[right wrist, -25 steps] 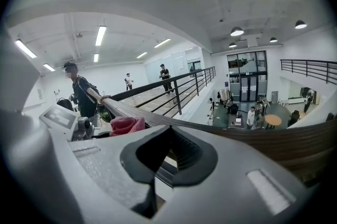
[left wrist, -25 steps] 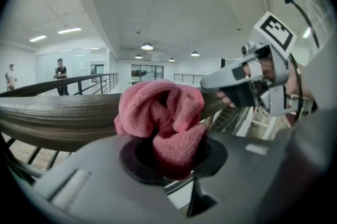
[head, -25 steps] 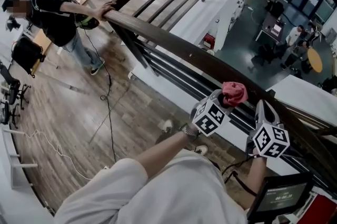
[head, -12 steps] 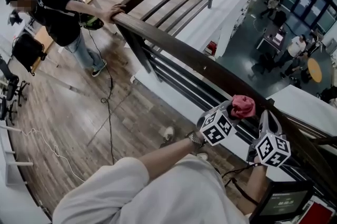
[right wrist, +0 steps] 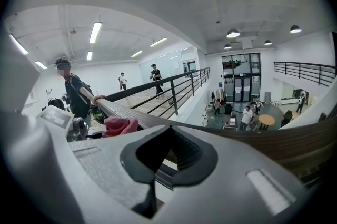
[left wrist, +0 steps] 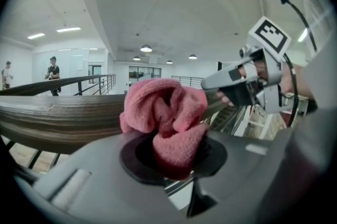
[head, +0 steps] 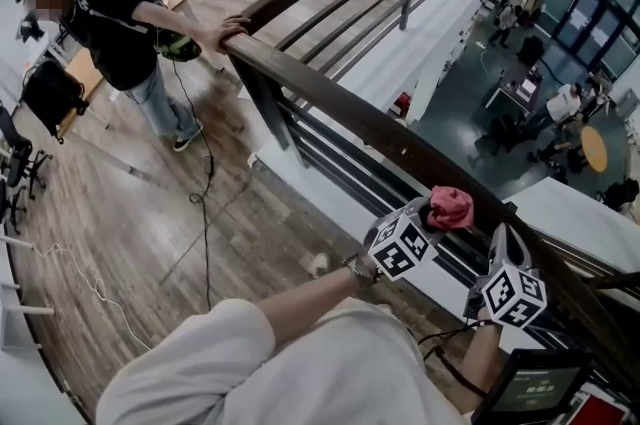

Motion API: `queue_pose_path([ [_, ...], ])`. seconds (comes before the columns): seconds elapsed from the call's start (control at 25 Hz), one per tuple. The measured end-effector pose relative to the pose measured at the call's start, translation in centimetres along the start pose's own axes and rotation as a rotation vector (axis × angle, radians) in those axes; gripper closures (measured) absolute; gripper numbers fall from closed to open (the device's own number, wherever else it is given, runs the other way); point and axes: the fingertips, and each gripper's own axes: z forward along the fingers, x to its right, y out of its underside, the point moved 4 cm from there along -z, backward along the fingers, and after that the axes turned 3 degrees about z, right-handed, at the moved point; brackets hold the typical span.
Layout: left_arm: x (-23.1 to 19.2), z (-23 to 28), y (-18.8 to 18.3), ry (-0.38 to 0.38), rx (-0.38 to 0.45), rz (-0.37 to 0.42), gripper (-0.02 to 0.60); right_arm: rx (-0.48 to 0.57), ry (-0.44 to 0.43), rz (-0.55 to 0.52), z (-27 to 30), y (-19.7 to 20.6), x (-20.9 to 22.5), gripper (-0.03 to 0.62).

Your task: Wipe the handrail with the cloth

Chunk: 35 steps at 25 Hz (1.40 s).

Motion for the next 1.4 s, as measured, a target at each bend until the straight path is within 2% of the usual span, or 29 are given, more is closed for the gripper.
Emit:
queue_pose_path([
  [0.76,-10.2,-6.3,2.0,-0.148,0.016,-0.051,0.492,-0.01,-0.039,-0.044,3.9,-1.7,-5.7,0.592],
  [1.4,-19.1,-12.3,4.8,-0.234,-0.009,0.0,0.492,-0.008,0.056,-0.008,5.2,-1.3,-7.4,0.592],
])
